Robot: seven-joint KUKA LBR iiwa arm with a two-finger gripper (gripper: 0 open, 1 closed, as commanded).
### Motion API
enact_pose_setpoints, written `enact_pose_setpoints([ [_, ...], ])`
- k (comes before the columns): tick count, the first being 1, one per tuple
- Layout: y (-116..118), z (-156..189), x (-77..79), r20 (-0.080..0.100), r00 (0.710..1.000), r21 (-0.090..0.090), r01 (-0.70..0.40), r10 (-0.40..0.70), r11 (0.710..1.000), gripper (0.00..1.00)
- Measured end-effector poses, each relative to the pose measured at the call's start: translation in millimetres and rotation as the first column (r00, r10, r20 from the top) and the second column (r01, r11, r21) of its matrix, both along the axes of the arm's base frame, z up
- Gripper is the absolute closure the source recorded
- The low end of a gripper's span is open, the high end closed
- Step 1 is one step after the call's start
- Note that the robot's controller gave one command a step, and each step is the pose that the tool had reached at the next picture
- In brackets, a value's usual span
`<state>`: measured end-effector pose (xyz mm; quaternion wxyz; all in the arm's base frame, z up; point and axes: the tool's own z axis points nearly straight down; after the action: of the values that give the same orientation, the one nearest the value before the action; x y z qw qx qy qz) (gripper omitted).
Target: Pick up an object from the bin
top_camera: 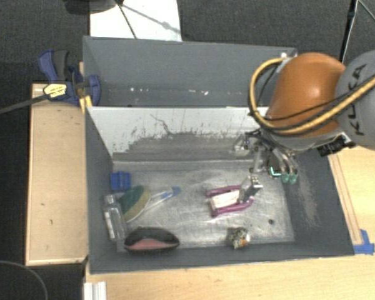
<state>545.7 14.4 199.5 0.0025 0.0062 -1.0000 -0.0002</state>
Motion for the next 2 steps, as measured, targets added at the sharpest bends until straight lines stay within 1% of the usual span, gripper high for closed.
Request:
enact_pose_setpoints([
  [1, -8.0, -127.0, -11.5, 0.015, 0.97, -0.002, -0.243, 0.243, 0.97, 0.0],
  [2, -14.1, -97.7, -13.6, 0.012, 0.982, -0.001, -0.19, 0.19, 0.982, 0.0],
])
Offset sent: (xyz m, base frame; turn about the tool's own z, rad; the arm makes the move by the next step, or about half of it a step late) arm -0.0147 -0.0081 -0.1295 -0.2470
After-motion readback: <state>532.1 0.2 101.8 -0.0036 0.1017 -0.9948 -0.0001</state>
